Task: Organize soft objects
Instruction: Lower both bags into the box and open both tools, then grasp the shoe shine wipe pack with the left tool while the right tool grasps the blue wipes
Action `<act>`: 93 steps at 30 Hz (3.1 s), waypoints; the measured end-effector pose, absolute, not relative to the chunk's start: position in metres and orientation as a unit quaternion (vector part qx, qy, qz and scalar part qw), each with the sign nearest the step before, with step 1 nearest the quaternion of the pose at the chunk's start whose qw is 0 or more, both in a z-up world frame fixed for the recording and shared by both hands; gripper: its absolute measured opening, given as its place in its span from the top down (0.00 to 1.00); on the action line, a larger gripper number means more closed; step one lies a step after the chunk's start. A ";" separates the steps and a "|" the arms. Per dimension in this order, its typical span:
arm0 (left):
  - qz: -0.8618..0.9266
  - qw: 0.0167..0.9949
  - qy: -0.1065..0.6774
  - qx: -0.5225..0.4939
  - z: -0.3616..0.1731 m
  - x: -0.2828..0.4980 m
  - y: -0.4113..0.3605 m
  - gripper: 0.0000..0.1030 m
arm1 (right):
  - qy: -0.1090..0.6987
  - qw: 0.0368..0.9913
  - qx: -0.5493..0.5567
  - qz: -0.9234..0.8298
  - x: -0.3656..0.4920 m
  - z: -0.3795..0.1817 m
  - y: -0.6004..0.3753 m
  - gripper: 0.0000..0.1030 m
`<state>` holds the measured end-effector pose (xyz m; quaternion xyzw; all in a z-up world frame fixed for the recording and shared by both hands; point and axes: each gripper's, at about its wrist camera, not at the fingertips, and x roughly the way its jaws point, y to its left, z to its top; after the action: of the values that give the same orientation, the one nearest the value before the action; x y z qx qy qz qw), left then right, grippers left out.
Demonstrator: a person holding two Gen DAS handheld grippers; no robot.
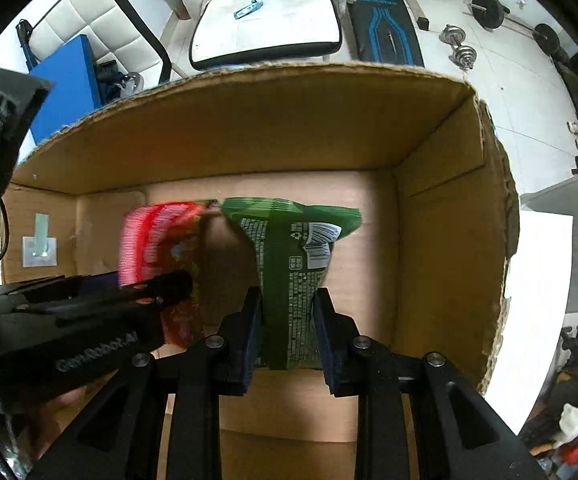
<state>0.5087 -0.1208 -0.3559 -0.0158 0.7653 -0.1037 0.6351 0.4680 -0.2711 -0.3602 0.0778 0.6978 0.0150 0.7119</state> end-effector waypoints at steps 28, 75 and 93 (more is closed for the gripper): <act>-0.045 0.771 0.635 0.010 -0.195 0.390 -0.085 0.03 | 0.633 0.772 0.058 0.016 0.374 -0.230 -0.271 0.00; -0.060 0.720 0.677 0.141 -0.338 0.200 -0.074 0.03 | 0.759 0.649 0.016 0.058 0.137 -0.397 -0.248 0.50; -0.081 0.649 0.753 0.074 -0.409 0.262 -0.173 0.34 | 0.743 0.643 0.186 -0.021 0.131 -0.383 -0.365 0.37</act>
<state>0.2615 -0.1729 -0.4095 0.0737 0.7533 -0.0807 0.6485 0.1306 -0.3648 -0.3834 0.1855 0.7425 -0.0214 0.6433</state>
